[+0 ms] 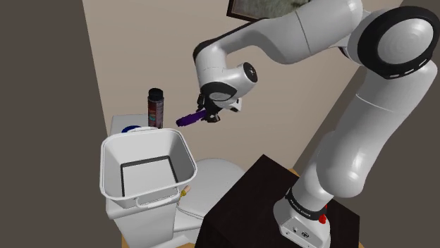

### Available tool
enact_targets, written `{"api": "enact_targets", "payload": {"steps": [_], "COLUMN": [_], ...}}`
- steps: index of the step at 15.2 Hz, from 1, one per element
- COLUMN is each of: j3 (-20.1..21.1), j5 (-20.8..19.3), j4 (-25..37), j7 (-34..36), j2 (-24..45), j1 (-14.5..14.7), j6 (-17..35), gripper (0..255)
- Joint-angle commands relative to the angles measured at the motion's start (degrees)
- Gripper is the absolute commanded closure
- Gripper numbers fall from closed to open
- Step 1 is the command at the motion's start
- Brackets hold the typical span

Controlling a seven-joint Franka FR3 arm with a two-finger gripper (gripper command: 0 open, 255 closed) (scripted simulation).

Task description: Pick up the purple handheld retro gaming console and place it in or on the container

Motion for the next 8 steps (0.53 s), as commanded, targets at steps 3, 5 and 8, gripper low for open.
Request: {"api": "enact_targets", "payload": {"steps": [3, 5, 8], "j3": [0.26, 0.13, -0.22], "j5": [8.94, 12.24, 16.40], "j4": [3.55, 4.96, 6.96], "j7": [-10.86, -14.87, -19.99], "j2": [-1.22, -1.89, -2.82], "j1": [-1.74, -2.24, -2.76], "j6": [2.26, 3.42, 5.25], "gripper": [255, 255, 255]}}
